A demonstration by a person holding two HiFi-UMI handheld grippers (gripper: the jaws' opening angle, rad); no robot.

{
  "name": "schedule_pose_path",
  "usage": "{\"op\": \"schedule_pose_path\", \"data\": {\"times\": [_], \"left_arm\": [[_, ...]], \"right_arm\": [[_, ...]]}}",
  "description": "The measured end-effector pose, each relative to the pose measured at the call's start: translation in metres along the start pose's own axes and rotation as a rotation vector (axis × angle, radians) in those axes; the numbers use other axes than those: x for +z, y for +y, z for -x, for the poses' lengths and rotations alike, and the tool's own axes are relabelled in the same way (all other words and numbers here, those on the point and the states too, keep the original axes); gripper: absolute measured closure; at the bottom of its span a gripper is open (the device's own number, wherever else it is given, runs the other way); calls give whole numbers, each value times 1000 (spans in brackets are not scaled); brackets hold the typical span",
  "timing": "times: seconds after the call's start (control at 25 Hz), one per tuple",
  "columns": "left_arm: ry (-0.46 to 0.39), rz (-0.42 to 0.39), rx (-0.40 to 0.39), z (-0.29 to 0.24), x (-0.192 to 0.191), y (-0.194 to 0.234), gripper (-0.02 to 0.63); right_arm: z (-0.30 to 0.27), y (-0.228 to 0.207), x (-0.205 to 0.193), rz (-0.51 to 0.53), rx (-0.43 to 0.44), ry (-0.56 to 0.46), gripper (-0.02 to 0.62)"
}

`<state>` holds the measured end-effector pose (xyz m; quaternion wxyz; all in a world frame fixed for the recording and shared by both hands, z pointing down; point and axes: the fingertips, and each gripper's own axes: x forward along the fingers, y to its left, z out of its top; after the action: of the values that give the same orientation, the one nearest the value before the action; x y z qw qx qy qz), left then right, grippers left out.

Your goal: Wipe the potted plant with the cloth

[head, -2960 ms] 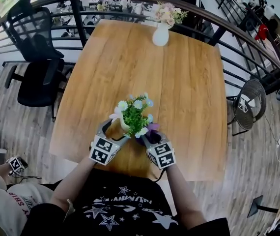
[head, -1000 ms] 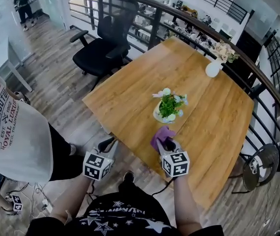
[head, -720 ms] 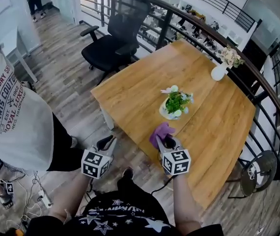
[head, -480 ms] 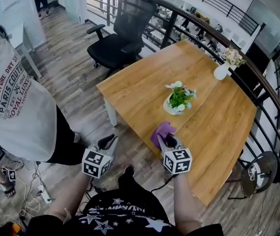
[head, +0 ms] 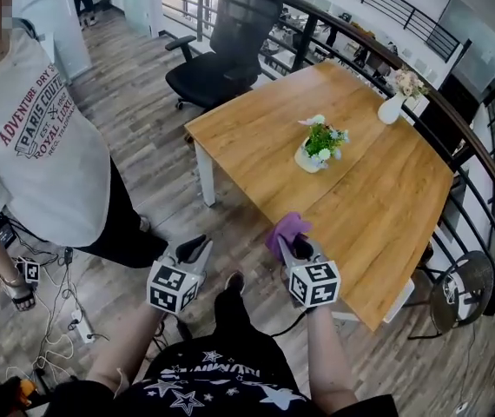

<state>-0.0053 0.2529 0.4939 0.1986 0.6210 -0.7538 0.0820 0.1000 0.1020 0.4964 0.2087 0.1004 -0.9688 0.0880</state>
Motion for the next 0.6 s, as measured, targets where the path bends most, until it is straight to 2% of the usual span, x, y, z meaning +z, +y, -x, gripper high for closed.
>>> {"op": "schedule_pose_path", "data": {"times": [0.28,0.6], "left_arm": [[-6,25,5,62,-23,-33,548],[-52,3,22,115,-26,-60,548]], "right_arm": [[57,45,-17,22,1,9,514],[107,83,-25,47,2,-18,514]]}}
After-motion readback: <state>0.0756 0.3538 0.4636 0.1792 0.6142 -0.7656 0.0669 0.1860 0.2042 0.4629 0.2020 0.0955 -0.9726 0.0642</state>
